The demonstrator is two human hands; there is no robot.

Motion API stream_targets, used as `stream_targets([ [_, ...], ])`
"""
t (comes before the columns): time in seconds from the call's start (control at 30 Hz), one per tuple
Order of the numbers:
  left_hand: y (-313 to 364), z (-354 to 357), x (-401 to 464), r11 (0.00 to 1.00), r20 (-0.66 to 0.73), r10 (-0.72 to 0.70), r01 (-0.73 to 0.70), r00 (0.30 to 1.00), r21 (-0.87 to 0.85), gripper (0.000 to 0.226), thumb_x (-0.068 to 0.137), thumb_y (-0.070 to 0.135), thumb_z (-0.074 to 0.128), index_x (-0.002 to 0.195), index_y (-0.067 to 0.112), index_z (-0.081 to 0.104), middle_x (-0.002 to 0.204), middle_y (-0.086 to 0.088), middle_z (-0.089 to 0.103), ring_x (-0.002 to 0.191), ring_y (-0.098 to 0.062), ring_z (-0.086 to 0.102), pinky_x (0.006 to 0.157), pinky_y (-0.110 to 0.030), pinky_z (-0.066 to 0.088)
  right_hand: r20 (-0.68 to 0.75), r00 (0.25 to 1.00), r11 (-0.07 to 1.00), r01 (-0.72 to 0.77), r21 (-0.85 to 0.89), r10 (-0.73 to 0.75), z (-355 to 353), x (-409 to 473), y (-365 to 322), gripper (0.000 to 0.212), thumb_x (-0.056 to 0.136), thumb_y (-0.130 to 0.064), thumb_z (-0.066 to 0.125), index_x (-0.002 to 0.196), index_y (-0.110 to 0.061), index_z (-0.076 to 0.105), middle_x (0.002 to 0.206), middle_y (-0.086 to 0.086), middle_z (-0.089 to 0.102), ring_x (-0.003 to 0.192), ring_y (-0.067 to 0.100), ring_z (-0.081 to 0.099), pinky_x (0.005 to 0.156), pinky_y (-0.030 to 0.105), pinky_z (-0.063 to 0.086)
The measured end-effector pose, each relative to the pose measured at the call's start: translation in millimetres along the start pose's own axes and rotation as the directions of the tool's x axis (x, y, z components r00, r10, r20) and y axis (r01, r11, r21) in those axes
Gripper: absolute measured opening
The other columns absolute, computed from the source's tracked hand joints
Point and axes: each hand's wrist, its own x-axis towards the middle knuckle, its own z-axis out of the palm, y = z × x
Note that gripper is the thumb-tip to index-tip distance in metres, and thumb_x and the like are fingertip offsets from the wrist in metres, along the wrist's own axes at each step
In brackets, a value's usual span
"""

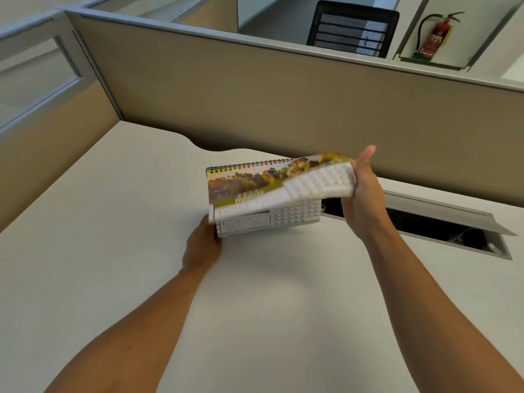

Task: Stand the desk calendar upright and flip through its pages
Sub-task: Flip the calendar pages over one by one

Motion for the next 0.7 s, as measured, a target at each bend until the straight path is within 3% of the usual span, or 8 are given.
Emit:
stream_targets([
  [0.07,-3,1,5,0.996,0.01,0.072,-0.072,0.997,0.053,0.032,0.095,0.02,0.048,0.127,0.016,0.05,0.131,-0.011,0.058,0.117,-0.035,0.055,0.096,-0.045,0.045,0.024,0.999,0.999,0.042,-0.021,-0.042,8,4,-6,0.082,0.081,-0.075,0.018,0.111,-0.019,0.069,0.118,0.001,0.07,0.12,0.016,0.06,0.113,0.041,0.037],
  [0.17,-5,3,7,0.998,0.005,0.069,-0.069,0.998,0.004,0.032,0.094,0.023,0.053,0.125,0.018,0.05,0.127,-0.009,0.061,0.114,-0.032,0.057,0.093,-0.042,0.047,0.067,0.996,0.966,0.069,-0.25,-0.054,17,7,-11,0.094,0.072,-0.078,0.006,0.136,-0.03,0.054,0.146,-0.006,0.051,0.133,0.006,0.045,0.116,0.035,0.025],
  [0.27,-7,6,8,0.998,0.004,0.059,-0.059,0.998,-0.018,0.033,0.093,0.022,0.056,0.125,0.018,0.049,0.127,-0.008,0.062,0.114,-0.031,0.057,0.091,-0.039,0.048,0.115,0.993,0.936,0.033,-0.35,0.008,25,6,-14,0.094,0.071,-0.072,0.003,0.144,-0.03,0.045,0.153,-0.007,0.041,0.113,-0.013,0.045,0.1,0.015,0.028],
  [0.37,-10,6,9,0.997,-0.003,0.07,-0.07,0.998,-0.021,0.033,0.092,0.022,0.056,0.125,0.019,0.049,0.127,-0.008,0.062,0.113,-0.031,0.058,0.091,-0.038,0.048,0.107,0.994,0.925,0.024,-0.379,0.018,25,8,-8,0.082,0.085,-0.064,0.005,0.146,-0.024,0.043,0.139,-0.014,0.045,0.086,-0.033,0.047,0.078,-0.006,0.033],
  [0.43,-11,7,10,0.997,-0.01,0.069,-0.069,0.998,-0.014,0.033,0.092,0.023,0.056,0.124,0.019,0.049,0.126,-0.007,0.062,0.112,-0.031,0.058,0.09,-0.038,0.048,0.071,0.997,0.931,0.037,-0.363,-0.012,23,12,-1,0.068,0.096,-0.057,0.012,0.144,-0.021,0.045,0.141,-0.018,0.045,0.101,-0.028,0.047,0.084,-0.002,0.035],
  [0.5,-12,8,11,0.998,-0.015,0.07,-0.07,0.997,-0.003,0.032,0.092,0.024,0.056,0.123,0.02,0.049,0.126,-0.006,0.062,0.111,-0.031,0.058,0.089,-0.039,0.049,0.019,0.998,0.945,0.065,-0.322,-0.062,19,15,8,0.065,0.094,-0.059,0.027,0.142,-0.021,0.048,0.146,-0.014,0.046,0.123,-0.013,0.045,0.099,0.011,0.036],
  [0.6,-13,8,13,0.997,-0.019,0.075,-0.075,0.997,0.008,0.031,0.092,0.024,0.056,0.122,0.02,0.05,0.125,-0.006,0.063,0.111,-0.031,0.058,0.089,-0.04,0.048,-0.109,0.993,0.966,0.02,-0.257,-0.05,15,19,25,0.052,0.096,-0.049,0.047,0.14,-0.021,0.049,0.134,-0.01,0.058,0.116,-0.003,0.056,0.097,0.021,0.048],
  [0.7,-14,10,13,0.996,-0.025,0.084,-0.084,0.996,0.016,0.031,0.092,0.024,0.056,0.122,0.018,0.051,0.125,-0.008,0.063,0.11,-0.032,0.058,0.089,-0.041,0.048,-0.191,0.981,0.957,-0.023,-0.289,-0.034,15,15,40,0.048,0.091,-0.041,0.059,0.134,-0.019,0.056,0.13,-0.002,0.063,0.117,0.013,0.06,0.101,0.041,0.05],
])
